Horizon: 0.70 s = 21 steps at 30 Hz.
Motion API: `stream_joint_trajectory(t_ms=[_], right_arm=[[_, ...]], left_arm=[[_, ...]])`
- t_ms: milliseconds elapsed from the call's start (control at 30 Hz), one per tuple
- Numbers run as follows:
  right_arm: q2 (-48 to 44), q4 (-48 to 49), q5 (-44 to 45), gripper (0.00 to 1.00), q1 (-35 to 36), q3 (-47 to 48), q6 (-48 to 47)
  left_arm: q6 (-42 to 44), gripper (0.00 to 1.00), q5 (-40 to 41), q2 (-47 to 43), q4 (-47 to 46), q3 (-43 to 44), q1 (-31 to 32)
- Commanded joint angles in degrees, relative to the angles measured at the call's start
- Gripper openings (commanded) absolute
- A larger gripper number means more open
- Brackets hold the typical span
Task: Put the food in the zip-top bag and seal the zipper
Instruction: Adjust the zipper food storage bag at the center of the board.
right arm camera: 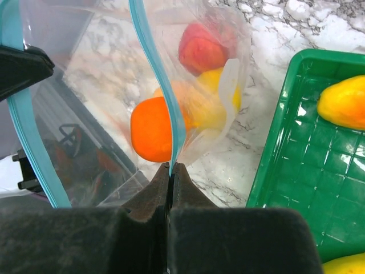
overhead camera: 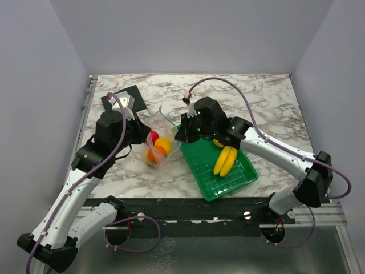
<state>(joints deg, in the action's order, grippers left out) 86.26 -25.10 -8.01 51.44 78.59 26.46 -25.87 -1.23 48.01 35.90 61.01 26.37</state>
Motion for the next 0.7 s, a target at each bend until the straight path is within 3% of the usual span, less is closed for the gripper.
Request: stream_joint_trajectory(t_ms=[0, 267, 667], right_arm=[[1.0, 1.9, -0.9, 0.01, 0.4, -2.7, 1.4], [3.1, 3.6, -1.0, 0.07, 0.4, -4.4, 2.7], [0.1, 2.1, 5.2, 0.29, 0.4, -1.6, 1.9]], left_arm=[[0.9, 0.00, -0.5, 0.1, 0.5, -3.3, 0.1], [2.2, 0.00, -1.3, -0.2, -3.3, -8.2, 0.1], [6.0, 0.00, -1.2, 1.6, -7.6, -8.9, 0.1]])
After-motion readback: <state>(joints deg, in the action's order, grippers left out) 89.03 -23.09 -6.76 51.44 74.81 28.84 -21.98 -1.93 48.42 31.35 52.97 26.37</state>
